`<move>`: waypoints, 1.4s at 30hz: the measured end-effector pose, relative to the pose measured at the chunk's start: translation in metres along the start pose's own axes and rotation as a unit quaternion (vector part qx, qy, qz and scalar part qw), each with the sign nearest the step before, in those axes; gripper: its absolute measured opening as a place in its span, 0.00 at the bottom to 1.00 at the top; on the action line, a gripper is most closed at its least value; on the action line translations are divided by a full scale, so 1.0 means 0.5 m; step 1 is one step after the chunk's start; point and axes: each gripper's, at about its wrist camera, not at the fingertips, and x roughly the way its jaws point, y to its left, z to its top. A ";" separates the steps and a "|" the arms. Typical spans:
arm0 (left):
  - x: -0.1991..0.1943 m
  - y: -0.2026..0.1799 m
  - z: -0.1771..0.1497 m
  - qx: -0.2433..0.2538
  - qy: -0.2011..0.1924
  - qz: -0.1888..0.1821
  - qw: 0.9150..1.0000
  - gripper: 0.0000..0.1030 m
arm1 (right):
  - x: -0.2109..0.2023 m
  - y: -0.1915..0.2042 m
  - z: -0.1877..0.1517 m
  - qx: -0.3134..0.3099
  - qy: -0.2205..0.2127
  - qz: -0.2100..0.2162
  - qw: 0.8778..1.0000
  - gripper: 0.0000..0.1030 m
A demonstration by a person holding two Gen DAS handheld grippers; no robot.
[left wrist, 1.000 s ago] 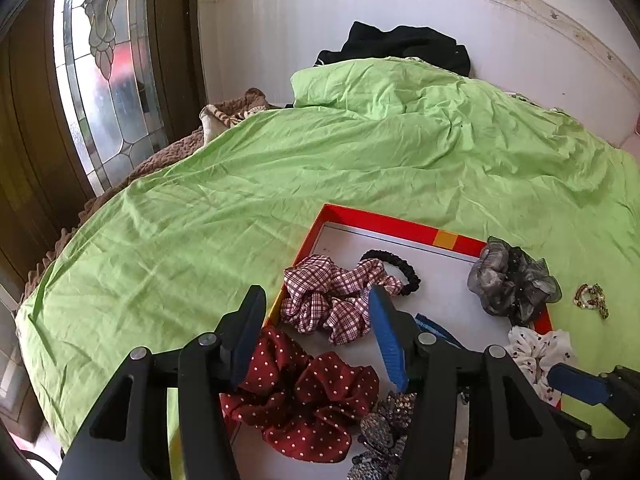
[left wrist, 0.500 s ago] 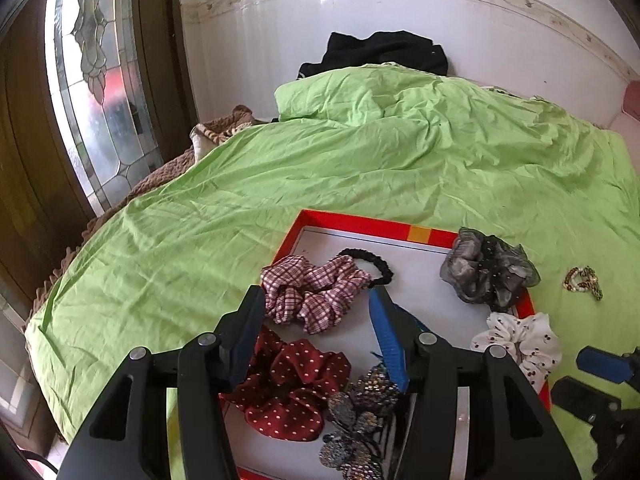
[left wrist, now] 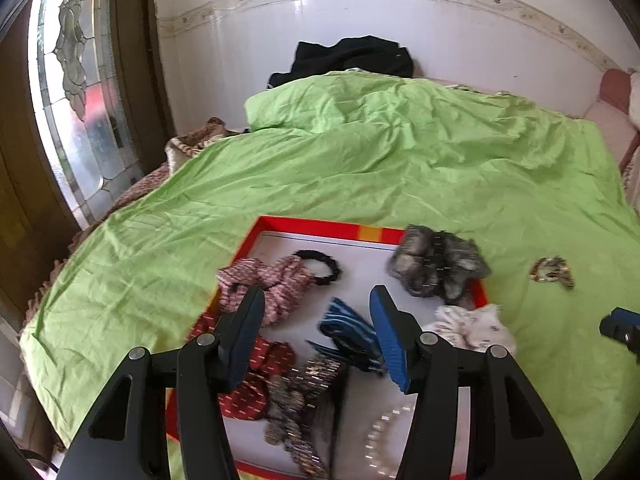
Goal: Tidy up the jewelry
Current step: 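Move both open tools back to the bracelets left on the bed, then grasp the leopard-print scrunchie with the right tool while the left tool grasps the red bead bracelet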
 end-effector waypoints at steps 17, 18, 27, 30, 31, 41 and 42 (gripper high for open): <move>-0.024 -0.134 -0.004 0.010 -0.004 -0.095 0.995 0.53 | 0.137 -0.200 0.094 0.100 0.019 -0.037 0.994 0.51; -0.021 -0.137 -0.005 0.013 -0.002 -0.096 0.995 0.53 | 0.155 -0.194 0.103 0.098 0.024 -0.040 0.994 0.51; 0.000 -0.159 -0.015 0.032 0.010 -0.098 0.995 0.53 | 0.229 -0.166 0.112 0.017 0.091 -0.157 0.983 0.18; -0.008 -0.158 -0.016 0.032 0.007 -0.104 0.994 0.53 | 0.176 -0.197 0.071 -0.007 0.107 -0.206 0.973 0.14; -0.013 -0.157 -0.016 0.030 0.005 -0.106 0.994 0.53 | 0.159 -0.215 0.056 -0.007 0.112 -0.233 0.966 0.14; -0.033 -0.212 -0.022 0.036 0.020 -0.153 0.987 0.57 | -0.055 -0.373 -0.020 0.142 0.018 -0.114 0.983 0.26; -0.030 -0.225 -0.022 0.033 0.031 -0.164 0.985 0.57 | -0.055 -0.373 -0.018 0.140 0.015 -0.105 0.984 0.26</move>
